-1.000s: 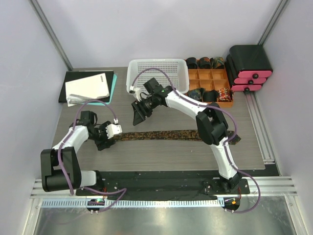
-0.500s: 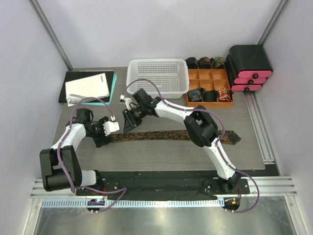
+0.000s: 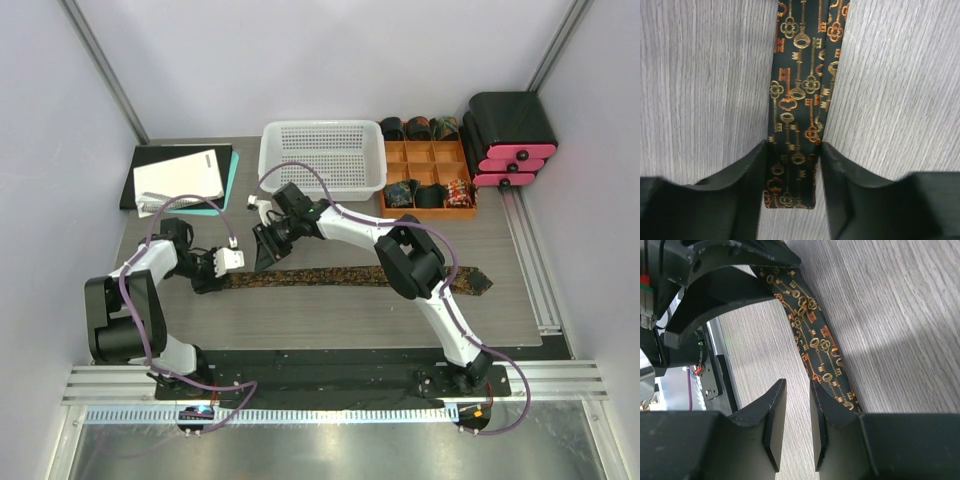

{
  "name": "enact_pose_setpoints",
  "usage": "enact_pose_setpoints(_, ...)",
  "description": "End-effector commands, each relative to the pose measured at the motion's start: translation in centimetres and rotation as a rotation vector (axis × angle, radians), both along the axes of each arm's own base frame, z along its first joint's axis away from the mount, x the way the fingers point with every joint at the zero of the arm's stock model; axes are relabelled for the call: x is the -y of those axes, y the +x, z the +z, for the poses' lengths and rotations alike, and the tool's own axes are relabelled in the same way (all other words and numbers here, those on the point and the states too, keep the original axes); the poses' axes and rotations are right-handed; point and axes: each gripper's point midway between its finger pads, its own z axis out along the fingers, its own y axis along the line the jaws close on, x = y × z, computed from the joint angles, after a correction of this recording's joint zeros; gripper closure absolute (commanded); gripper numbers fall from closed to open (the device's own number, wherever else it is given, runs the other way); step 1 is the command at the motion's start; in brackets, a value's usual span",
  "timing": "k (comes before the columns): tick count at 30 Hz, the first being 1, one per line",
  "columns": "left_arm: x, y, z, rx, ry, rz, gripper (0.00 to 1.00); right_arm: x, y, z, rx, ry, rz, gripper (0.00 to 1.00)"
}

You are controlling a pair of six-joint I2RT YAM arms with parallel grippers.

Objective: Roll the ties
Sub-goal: Roll the tie at the center of the board.

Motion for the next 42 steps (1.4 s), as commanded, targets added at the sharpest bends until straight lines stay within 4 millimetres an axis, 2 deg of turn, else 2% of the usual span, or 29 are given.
enact_pose_setpoints(1,0.4,0.1,0.1,0.019,-0.024,-0.025,0.59,-1.0,0.2,2.1,0.048,0.06,0.024,0.69)
enact_pose_setpoints(2,0.4,0.3,0.1,0.026,-0.023,-0.02,0.62,-1.2,0.3,2.5,0.039,0.071,0.022,0.69)
enact_pose_setpoints(3,0.3,0.5,0.0,0.037,-0.016,-0.019,0.69,-1.3,0.2,2.8,0.032,0.077,0.022,0.69)
enact_pose_setpoints(6,-0.2,0.5,-0.4,0.046,0.009,-0.009,0.81,-1.9,0.1,2.5,-0.011,0.086,0.004,0.69)
enact_pose_setpoints(8,-0.3,0.7,-0.4,0.053,0.014,-0.003,0.8,-1.8,-0.3,1.3,-0.023,0.063,0.003,0.7)
enact_pose_setpoints(9,-0.3,0.6,-0.5,0.046,0.013,0.002,0.75,-1.8,-0.5,0.9,-0.023,0.055,0.007,0.71)
enact_pose_setpoints(12,-0.6,0.8,-0.1,0.047,0.019,0.022,0.66,-1.2,-1.2,-0.8,-0.03,0.02,0.009,0.74)
enact_pose_setpoints(14,-0.9,1.1,0.5,0.048,0.015,0.038,0.56,-0.9,-1.5,-2.0,-0.036,-0.007,0.006,0.74)
enact_pose_setpoints(15,-1.1,1.2,0.8,0.052,0.011,0.042,0.48,-0.8,-1.3,-2.6,-0.03,-0.021,-0.004,0.74)
enact_pose_setpoints(18,-2.0,1.0,1.9,0.039,0.006,0.041,0.34,-0.6,-1.0,-3.7,-0.025,-0.046,-0.018,0.76)
enact_pose_setpoints(23,-3.0,0.2,2.0,0.006,0.005,0.021,0.31,-0.3,-1.3,-4.6,-0.045,-0.064,-0.025,0.76)
enact_pose_setpoints(28,-2.2,0.0,1.5,0.0,-0.028,-0.015,0.32,-0.6,-1.5,-3.6,-0.053,-0.045,-0.021,0.76)
enact_pose_setpoints(31,-2.4,-0.5,1.2,-0.018,-0.02,-0.026,0.4,-0.9,-1.5,-2.9,-0.061,-0.028,-0.02,0.76)
enact_pose_setpoints(32,-2.3,-0.5,1.3,-0.021,-0.019,-0.03,0.46,-0.9,-1.6,-2.8,-0.064,-0.023,-0.017,0.77)
enact_pose_setpoints(36,-2.3,-0.2,2.7,0.001,-0.02,-0.029,0.55,-1.5,-1.6,-1.3,-0.069,0.009,-0.012,0.76)
enact_pose_setpoints(42,-1.8,-0.5,4.9,0.026,-0.03,-0.071,0.62,-2.4,-1.4,3.1,-0.085,0.094,-0.006,0.75)
